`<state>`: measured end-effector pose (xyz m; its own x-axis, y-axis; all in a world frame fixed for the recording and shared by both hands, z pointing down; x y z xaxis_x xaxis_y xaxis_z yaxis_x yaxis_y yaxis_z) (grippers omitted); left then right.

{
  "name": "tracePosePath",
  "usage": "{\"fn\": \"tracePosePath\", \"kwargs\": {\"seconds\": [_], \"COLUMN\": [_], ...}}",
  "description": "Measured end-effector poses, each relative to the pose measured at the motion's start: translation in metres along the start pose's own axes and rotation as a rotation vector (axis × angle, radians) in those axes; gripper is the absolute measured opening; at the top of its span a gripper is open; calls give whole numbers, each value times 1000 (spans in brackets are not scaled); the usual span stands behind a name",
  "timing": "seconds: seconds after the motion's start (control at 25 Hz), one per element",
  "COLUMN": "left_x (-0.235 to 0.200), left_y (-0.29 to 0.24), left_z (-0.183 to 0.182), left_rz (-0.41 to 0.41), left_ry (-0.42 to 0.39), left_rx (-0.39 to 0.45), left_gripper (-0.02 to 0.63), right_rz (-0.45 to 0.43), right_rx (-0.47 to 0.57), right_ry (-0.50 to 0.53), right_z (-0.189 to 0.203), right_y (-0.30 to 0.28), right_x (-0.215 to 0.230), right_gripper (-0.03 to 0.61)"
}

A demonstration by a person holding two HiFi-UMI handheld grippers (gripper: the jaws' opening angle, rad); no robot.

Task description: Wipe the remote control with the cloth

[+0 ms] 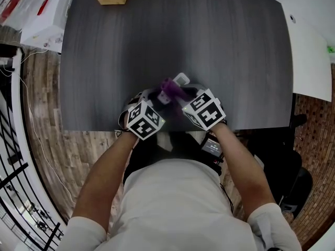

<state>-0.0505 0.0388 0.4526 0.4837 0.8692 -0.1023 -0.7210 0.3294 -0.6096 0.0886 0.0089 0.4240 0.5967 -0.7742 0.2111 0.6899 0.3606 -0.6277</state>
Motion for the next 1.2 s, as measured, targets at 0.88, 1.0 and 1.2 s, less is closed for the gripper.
{"fn": "tracePosePath", "kwargs": {"seconds": [0.88, 1.0, 1.2], "left_x": [-13, -12, -8], "left_y": [11, 10, 9], "left_z": [28, 35, 36], "left_rz": [355, 389, 407], "left_ry": [1335, 1377, 1404], "left_rx": [428, 444, 427], "left_gripper": [219, 219, 216], "right_rz": [-30, -69, -37], "right_rx": [196, 164, 114], "right_ry": [177, 200, 165], "right_z": [-39, -37, -36], "right_y": [37, 27, 17], "right_x": [-29, -31, -6], "right_gripper": [94, 92, 92]}}
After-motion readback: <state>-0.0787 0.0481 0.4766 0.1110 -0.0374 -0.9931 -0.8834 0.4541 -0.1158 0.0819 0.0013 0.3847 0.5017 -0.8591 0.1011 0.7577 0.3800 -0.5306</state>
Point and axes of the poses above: the fingertips, and each gripper's own axes: y backward along the fingers, x to its right, z out of its underside, the point moved 10 cm from there along y, backward along the fingers, and after that the axes turned 15 degrees about x, right-handed, at the moved point
